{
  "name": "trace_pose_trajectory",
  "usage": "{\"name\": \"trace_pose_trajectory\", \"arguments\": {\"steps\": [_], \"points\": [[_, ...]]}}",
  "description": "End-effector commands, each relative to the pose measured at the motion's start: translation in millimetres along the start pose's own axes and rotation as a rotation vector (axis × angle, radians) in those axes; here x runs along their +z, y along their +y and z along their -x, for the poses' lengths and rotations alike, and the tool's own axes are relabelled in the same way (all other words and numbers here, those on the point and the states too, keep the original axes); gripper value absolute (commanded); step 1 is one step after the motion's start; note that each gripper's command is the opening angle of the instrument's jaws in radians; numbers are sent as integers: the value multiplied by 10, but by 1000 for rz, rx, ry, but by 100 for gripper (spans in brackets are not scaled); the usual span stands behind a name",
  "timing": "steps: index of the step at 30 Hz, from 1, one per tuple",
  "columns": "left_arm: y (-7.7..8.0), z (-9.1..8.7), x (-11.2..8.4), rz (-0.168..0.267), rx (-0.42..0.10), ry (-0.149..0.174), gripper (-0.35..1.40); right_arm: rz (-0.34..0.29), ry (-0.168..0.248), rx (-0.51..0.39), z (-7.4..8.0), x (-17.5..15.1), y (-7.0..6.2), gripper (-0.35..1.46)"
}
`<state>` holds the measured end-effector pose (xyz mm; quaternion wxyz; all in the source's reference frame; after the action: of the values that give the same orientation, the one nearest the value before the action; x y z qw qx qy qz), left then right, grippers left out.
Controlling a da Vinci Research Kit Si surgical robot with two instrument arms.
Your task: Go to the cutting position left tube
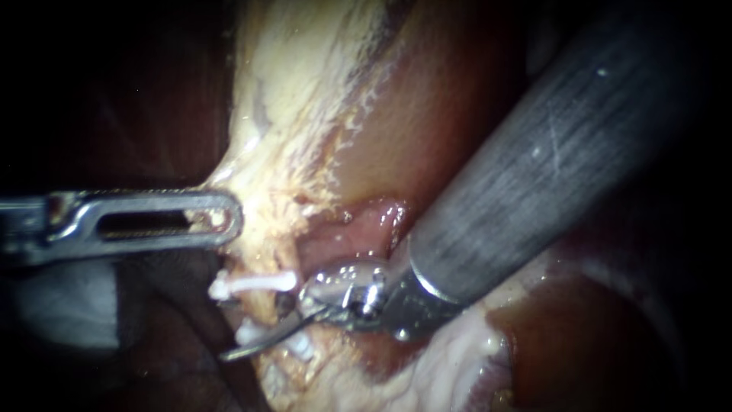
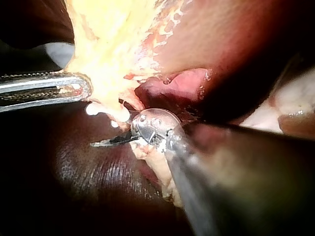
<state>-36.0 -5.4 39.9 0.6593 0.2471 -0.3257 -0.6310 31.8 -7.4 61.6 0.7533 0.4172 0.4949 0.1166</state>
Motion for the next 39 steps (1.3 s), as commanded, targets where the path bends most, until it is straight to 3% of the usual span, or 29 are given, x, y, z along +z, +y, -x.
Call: {"name": "trace_pose_trajectory", "arguments": {"steps": [1,39], "points": [[0,0,0,0,0,0,-35,1,3,1,0,0,1,111],[0,0,0,0,0,0,-35,7,3,-6,2,11,12,105]]}}
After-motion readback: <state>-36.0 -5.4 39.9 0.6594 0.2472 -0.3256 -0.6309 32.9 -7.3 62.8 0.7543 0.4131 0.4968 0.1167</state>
